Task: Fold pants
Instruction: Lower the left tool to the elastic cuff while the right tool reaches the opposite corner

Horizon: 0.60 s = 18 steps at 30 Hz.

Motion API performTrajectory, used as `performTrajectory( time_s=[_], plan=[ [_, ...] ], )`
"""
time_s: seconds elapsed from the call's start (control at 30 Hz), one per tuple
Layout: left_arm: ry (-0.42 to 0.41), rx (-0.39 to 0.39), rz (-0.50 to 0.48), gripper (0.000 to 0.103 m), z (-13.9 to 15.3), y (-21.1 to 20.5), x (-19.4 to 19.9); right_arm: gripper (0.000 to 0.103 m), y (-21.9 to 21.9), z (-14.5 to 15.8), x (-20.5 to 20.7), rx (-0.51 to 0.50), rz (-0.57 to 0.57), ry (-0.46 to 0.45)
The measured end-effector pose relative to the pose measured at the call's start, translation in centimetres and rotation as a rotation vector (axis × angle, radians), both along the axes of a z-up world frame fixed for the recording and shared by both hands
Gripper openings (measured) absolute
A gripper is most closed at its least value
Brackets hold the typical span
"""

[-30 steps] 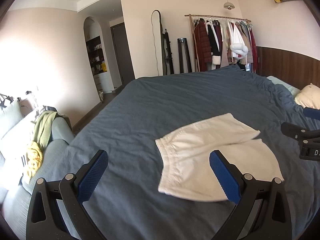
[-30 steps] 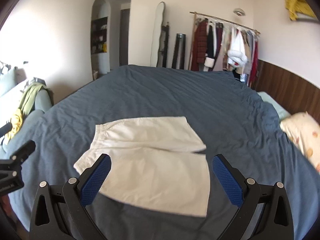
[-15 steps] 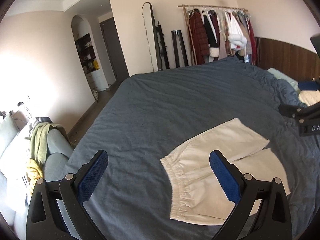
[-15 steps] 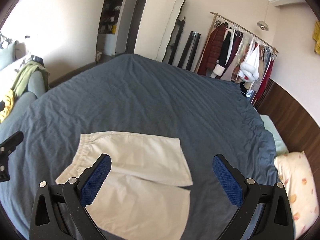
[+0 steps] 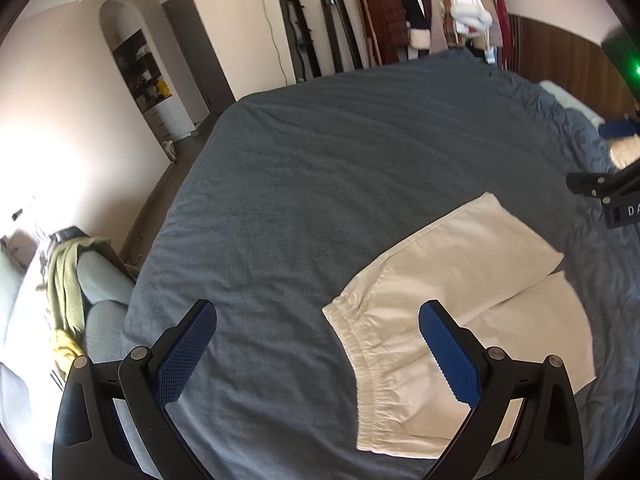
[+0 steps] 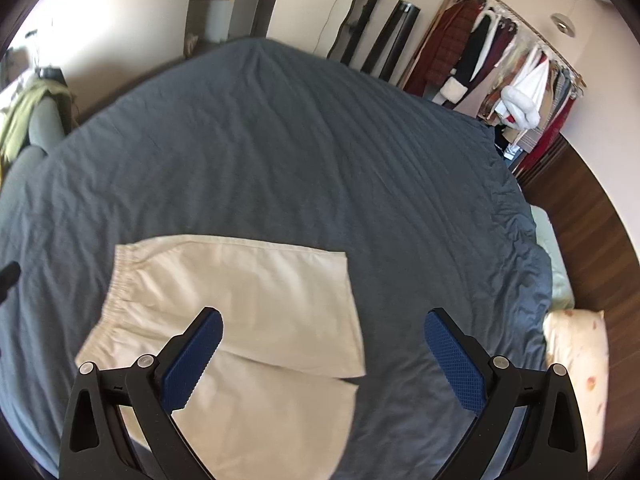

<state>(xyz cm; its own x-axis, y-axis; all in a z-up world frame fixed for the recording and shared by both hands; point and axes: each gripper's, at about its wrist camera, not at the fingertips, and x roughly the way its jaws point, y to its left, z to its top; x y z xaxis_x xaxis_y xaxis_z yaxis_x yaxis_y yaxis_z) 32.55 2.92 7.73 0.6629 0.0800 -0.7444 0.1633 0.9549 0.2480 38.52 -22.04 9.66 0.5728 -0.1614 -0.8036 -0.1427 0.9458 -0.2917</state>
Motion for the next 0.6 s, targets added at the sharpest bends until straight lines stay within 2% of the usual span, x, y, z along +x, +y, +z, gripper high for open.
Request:
performTrajectory(
  time_s=[0.2,0.33,0.47,0.6],
  plan=[
    [0.098,0.041,-0.099,0.102,-1.7,-1.3,4.3,0.102,0.3,-1.7,4.4,-0.142,0.098,0.098],
    [0.144,0.068,-0.127,0.101,-3.2,-1.5,7.4,0.101,1.0,-3.4,7.1,-0.244,0.192,0.174],
    [0.199,0.089,-0.201,0.095,-5.7,-1.9,10.2,0.101,1.7,-5.8,9.7,-0.326,0.300,0.254],
    [0.263,0.099,-0.272,0.091,-8.3,-2.5,13.0,0.101,2.1,-9.5,12.6,-0.393,0.394,0.351]
  ],
)
